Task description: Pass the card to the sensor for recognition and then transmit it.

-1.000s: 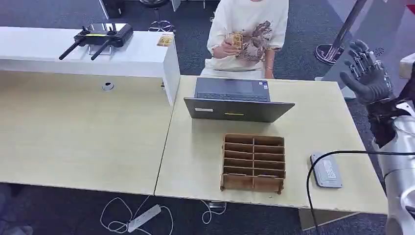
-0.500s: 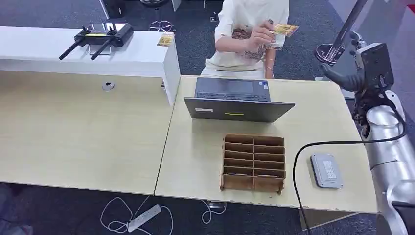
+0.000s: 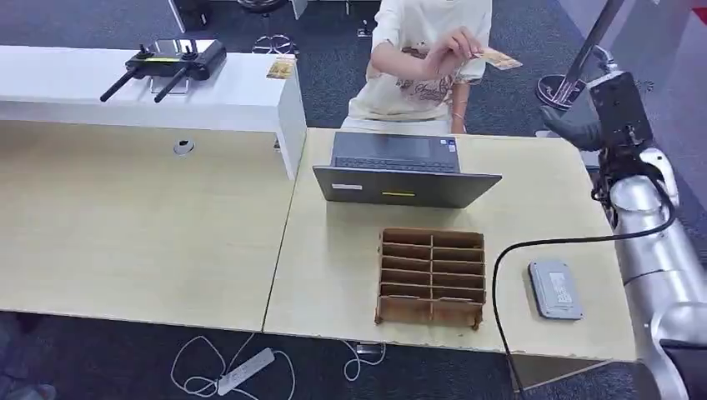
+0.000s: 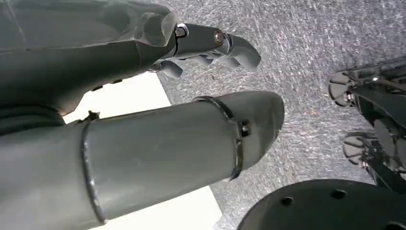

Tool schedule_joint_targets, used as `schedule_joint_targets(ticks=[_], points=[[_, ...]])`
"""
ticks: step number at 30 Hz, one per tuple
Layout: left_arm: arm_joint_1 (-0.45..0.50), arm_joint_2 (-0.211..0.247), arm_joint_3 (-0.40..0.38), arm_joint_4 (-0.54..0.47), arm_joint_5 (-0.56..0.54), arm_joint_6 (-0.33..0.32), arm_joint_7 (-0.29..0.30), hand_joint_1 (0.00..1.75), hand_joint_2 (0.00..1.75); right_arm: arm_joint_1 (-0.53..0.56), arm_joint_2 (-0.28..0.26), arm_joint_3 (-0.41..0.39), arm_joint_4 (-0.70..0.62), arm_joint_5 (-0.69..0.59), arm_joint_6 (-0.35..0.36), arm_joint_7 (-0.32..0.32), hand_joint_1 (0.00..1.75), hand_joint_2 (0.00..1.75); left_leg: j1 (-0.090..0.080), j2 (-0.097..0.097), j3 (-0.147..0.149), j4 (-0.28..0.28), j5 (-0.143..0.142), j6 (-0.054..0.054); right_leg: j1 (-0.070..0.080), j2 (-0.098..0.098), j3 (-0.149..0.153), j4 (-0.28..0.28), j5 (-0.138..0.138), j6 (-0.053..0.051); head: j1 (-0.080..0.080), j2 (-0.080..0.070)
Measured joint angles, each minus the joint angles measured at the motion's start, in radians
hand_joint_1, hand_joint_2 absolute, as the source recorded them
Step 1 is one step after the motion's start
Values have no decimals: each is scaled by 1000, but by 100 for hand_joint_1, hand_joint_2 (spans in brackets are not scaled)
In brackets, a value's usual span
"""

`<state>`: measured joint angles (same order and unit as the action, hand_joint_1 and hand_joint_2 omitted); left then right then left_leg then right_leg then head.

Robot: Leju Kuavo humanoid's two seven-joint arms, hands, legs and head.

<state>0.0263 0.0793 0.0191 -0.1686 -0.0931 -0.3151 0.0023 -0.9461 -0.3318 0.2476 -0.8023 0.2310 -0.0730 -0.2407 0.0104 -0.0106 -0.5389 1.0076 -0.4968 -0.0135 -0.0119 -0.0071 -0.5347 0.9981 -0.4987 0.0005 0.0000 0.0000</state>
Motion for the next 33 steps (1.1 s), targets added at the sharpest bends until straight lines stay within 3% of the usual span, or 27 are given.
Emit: schedule_joint_targets(ticks=[5,7,10,14,18,33], points=[[-7,-1,0,0,-3,1,6,0,0,-32,70,85,1,291,-179,85,0,175,0,1,0,0,0,0,0,1,-2,2,0,0,0,0],[-10,-1,0,0,-6,1,6,0,0,-50,92,117,9,388,-222,103,0,175,0,0,0,0,0,0,0,0,-3,3,0,0,0,0],[-12,0,-1,0,-21,-1,8,0,0,-86,121,168,54,563,-345,122,0,175,0,0,-1,0,1,-1,0,-1,-3,3,0,0,0,0],[-15,3,-3,0,-34,-7,13,0,0,-101,152,201,135,667,-451,121,0,175,0,0,-1,0,1,0,0,-1,-3,3,0,0,0,0],[-17,8,-3,0,-39,-9,18,0,0,-103,175,198,178,640,-447,109,0,175,0,0,-1,1,1,0,0,-1,-3,3,0,0,0,0],[-17,11,-5,0,-50,-5,18,0,0,-106,195,143,190,803,-505,122,0,175,0,0,-2,2,1,0,0,0,-3,3,0,0,0,0]])
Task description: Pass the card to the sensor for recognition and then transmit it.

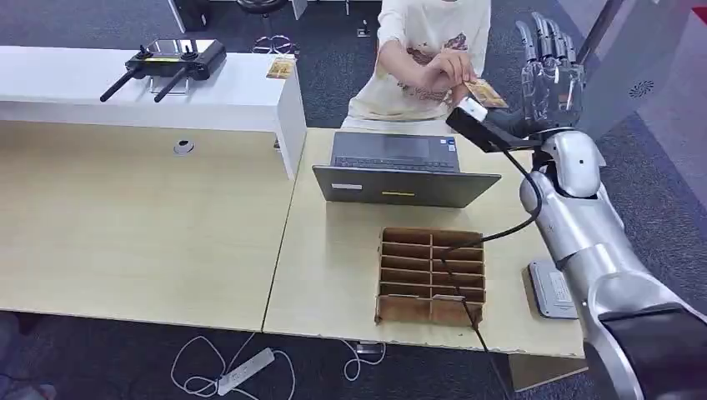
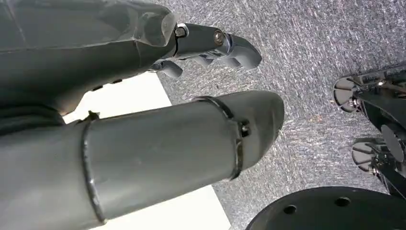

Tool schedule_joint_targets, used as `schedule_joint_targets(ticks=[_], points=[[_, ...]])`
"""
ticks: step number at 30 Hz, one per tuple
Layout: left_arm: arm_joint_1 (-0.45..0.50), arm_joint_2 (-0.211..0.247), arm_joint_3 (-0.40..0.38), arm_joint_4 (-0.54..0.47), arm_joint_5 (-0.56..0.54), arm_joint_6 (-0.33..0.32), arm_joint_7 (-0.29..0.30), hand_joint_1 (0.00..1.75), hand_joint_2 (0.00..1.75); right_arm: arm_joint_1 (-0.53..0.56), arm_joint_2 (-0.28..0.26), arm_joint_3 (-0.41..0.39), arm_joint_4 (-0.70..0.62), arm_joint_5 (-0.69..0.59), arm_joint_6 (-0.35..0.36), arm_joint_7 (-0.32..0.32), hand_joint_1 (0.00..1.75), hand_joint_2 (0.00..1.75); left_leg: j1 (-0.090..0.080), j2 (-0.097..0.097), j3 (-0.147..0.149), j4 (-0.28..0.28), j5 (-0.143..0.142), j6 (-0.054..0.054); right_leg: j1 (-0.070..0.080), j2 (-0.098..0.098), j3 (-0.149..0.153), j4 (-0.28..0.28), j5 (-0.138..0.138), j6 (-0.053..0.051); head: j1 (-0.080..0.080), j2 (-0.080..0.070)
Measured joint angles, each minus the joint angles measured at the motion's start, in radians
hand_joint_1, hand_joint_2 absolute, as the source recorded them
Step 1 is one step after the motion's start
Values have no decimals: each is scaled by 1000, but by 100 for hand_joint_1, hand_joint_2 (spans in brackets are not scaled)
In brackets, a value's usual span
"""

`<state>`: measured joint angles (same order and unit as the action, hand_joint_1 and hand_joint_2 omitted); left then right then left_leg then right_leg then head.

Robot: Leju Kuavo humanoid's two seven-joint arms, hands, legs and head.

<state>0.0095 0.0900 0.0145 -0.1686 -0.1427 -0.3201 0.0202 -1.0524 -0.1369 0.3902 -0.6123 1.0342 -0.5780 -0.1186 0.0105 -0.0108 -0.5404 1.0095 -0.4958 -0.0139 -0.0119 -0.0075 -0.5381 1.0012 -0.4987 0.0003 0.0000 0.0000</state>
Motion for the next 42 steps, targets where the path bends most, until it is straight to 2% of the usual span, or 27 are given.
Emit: schedule_joint_targets(ticks=[1,2,3,42], points=[[0,0,0,0,0,1,0,0,0,0,1,-1,0,8,-3,2,35,175,0,0,0,0,0,0,0,0,0,0,0,0,0,0],[0,0,0,0,-1,1,0,0,0,0,2,-2,0,12,-3,2,140,175,0,0,0,0,0,0,0,0,0,0,0,0,0,0],[0,0,0,0,-1,2,0,0,0,0,3,-3,0,14,-3,2,175,175,0,0,0,0,0,0,0,0,0,0,0,0,0,0],[0,0,0,0,-4,2,-2,0,0,0,17,-76,0,21,-13,-54,175,175,0,0,0,0,0,0,0,0,0,0,0,0,0,0]])
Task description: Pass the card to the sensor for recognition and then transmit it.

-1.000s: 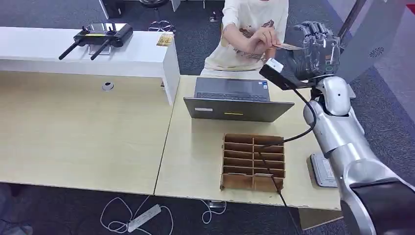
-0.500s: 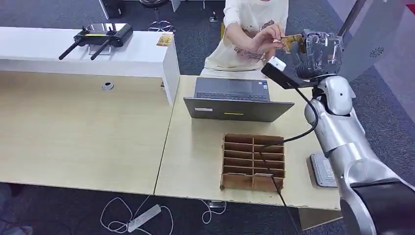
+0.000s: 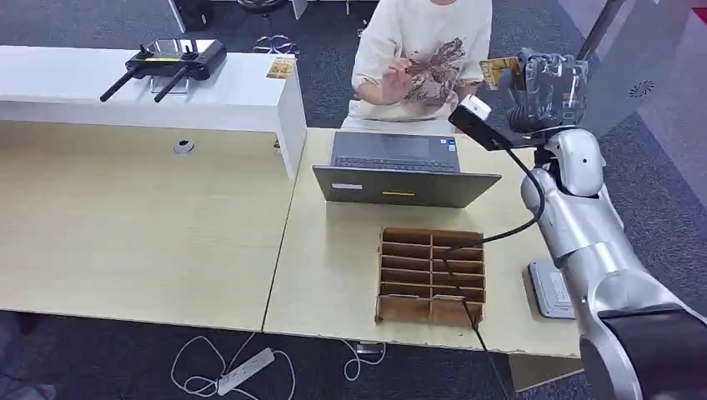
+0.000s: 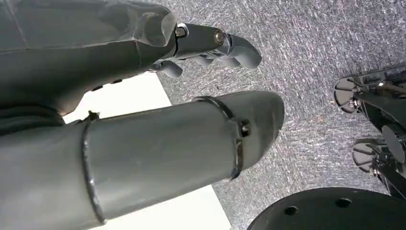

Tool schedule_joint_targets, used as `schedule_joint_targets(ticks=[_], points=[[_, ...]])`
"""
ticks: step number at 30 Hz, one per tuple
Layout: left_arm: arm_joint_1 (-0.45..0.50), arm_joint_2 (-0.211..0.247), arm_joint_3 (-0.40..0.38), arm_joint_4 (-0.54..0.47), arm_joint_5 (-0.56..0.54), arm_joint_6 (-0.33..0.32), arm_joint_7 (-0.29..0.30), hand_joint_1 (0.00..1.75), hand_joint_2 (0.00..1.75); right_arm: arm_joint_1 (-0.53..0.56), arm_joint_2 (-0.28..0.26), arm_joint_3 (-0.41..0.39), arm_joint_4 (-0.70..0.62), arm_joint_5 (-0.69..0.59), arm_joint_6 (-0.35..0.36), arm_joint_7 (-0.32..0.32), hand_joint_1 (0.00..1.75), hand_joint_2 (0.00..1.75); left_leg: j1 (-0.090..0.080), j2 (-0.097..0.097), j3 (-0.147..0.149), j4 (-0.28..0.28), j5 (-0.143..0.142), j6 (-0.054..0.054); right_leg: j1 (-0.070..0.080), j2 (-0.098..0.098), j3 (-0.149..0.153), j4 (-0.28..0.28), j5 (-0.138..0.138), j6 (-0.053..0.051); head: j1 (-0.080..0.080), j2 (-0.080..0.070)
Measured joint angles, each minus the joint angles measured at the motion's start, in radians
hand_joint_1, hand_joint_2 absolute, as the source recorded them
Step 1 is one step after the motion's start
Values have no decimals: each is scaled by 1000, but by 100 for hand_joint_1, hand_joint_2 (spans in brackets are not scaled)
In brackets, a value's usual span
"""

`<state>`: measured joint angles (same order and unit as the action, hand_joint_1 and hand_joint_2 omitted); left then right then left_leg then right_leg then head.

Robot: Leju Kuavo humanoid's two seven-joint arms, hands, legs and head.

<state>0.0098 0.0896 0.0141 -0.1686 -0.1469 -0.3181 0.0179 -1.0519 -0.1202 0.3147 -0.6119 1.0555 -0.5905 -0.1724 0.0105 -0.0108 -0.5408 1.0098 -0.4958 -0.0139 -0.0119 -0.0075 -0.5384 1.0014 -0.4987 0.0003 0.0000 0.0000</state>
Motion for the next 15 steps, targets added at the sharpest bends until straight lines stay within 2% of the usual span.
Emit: schedule_joint_targets(ticks=[10,12,15], points=[[0,0,0,0,0,0,-1,0,0,0,2,-13,0,-24,7,-19,175,175,0,0,0,0,0,0,0,0,0,0,0,0,0,0],[0,0,0,0,2,0,-1,0,0,0,4,-24,0,-78,53,-42,175,175,0,0,0,0,0,0,0,0,0,0,0,0,0,0],[1,0,0,0,7,0,-1,0,0,0,12,-69,-10,-272,218,-106,175,175,0,0,0,0,0,0,0,0,0,0,0,0,0,0]])
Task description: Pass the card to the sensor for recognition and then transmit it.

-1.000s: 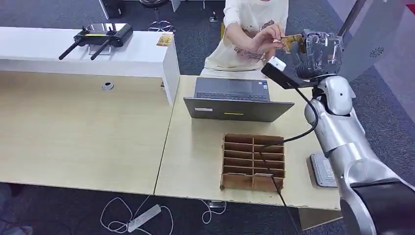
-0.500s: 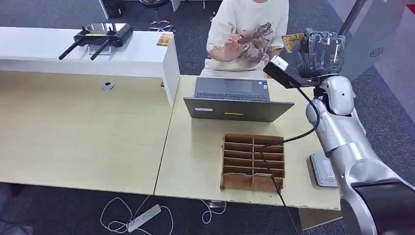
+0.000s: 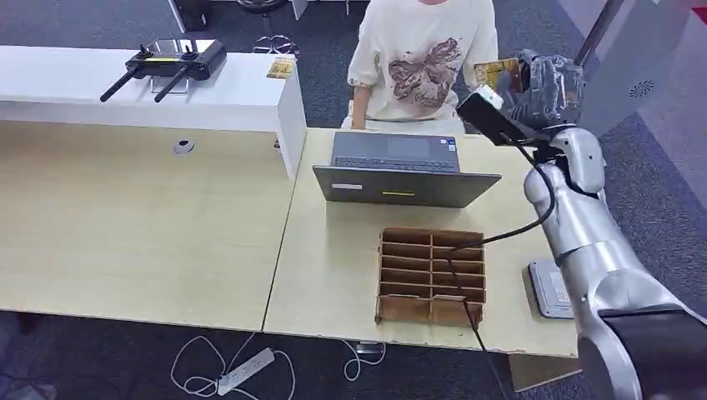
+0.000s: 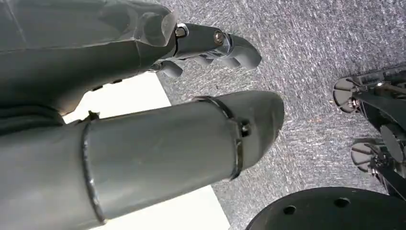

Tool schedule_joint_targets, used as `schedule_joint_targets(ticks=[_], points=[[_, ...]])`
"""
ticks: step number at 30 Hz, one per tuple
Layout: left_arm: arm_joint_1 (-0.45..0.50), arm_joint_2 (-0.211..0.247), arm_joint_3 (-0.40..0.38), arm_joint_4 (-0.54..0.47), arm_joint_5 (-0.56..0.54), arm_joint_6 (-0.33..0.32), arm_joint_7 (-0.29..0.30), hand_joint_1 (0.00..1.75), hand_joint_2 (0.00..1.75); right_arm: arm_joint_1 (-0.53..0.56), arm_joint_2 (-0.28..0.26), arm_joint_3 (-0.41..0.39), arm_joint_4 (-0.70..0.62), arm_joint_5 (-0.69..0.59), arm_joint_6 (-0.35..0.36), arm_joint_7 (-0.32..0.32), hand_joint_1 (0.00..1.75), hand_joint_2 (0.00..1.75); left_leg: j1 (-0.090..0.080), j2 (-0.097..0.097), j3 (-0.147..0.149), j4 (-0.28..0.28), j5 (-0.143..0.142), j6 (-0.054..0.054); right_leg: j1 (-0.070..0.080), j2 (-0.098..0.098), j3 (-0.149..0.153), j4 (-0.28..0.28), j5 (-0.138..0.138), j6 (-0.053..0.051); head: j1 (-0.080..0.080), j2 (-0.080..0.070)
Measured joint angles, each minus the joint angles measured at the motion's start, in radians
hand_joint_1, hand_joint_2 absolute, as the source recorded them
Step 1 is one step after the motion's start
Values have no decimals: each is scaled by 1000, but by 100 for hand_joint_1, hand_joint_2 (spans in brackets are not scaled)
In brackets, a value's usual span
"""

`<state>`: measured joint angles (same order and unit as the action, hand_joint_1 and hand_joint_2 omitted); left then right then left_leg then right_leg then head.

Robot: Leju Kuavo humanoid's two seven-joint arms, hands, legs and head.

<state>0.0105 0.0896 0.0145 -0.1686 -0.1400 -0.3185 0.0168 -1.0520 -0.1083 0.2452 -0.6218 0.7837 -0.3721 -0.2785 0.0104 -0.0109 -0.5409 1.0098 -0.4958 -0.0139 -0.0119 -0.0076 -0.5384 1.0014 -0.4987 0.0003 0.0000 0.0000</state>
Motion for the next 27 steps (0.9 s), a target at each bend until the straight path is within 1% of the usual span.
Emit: schedule_joint_targets(ticks=[3,5,9,10,12,14,17,21,24,27], points=[[1,0,0,0,3,-1,-3,0,0,0,0,-56,-11,-143,128,-44,175,175,0,0,0,0,0,0,0,0,0,0,0,0,0,0],[2,0,0,0,5,-2,-3,0,0,-1,0,-86,-17,-171,154,-55,175,175,0,0,0,0,0,0,0,0,0,0,0,0,0,0],[2,0,0,0,5,-3,-3,0,0,-3,0,-114,-22,-179,160,-58,175,175,0,0,0,0,0,0,0,0,0,0,0,0,0,0],[2,0,0,0,5,-3,-4,0,0,-3,0,-118,-23,-195,175,-60,175,175,0,0,0,0,0,0,0,0,0,0,0,0,0,0],[2,0,0,0,5,-3,-5,0,0,-3,0,-134,-24,-257,233,-70,175,175,0,0,0,0,0,0,0,0,0,0,0,0,0,0],[3,0,0,0,8,-3,-8,0,0,-5,0,-157,-24,-344,314,-78,175,175,0,0,0,0,0,0,0,0,0,0,0,0,0,0],[6,0,2,0,12,-3,-16,0,0,-11,-3,-182,-24,-416,385,-78,175,175,0,0,0,0,0,0,0,0,-1,0,0,0,0,0],[11,0,3,0,16,-3,-24,0,0,-16,-17,-193,-27,-502,467,-66,175,175,0,0,0,0,0,0,0,0,-1,0,0,0,0,0],[16,0,3,0,19,-3,-27,0,0,-16,-42,-193,-32,-573,522,-53,175,175,0,0,-1,1,0,0,0,0,-1,0,0,0,0,0],[18,0,5,0,23,-3,-27,0,0,-15,-69,-193,-34,-633,551,3,175,175,0,0,-1,1,0,0,0,0,-1,0,0,0,0,0]])
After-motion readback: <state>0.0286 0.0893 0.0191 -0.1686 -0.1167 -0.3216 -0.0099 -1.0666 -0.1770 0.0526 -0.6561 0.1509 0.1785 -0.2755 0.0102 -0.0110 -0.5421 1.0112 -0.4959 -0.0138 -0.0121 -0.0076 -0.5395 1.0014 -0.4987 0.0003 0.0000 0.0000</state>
